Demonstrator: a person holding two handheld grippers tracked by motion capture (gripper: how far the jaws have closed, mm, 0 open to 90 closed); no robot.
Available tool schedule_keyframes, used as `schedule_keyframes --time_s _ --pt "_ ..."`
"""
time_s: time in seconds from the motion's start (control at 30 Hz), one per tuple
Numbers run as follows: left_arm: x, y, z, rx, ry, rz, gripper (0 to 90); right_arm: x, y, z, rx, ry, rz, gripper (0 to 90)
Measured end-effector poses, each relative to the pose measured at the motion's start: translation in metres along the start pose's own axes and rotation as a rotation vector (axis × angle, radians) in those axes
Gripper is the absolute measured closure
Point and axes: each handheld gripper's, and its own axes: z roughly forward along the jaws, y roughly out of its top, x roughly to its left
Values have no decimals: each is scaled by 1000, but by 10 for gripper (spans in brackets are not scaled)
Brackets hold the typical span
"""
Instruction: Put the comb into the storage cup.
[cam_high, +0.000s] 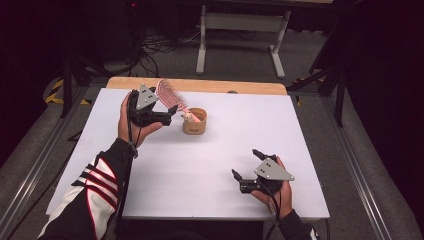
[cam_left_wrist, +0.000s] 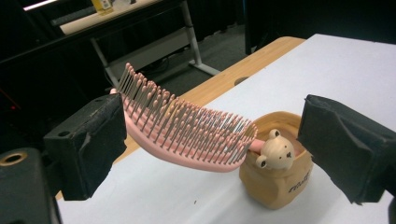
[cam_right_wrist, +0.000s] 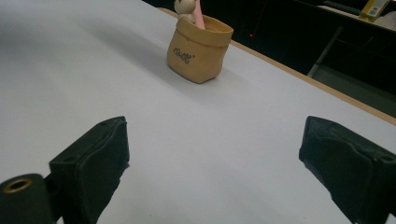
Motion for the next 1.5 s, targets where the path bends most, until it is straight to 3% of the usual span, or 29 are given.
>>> schedule_keyframes --time_s 0.63,0.9,1.23,1.5 --pt "-7 -16 -15 -37 -11 28 90 1 0 1 6 2 -4 91" --pt "-10 -29 -18 -23 -18 51 90 2 1 2 8 -2 -10 91" --pt "-11 -43 -22 -27 -43 36 88 1 1 2 12 -5 -14 91" --pt "-20 -51 -28 -36 -64 65 89 1 1 4 14 -6 -13 91"
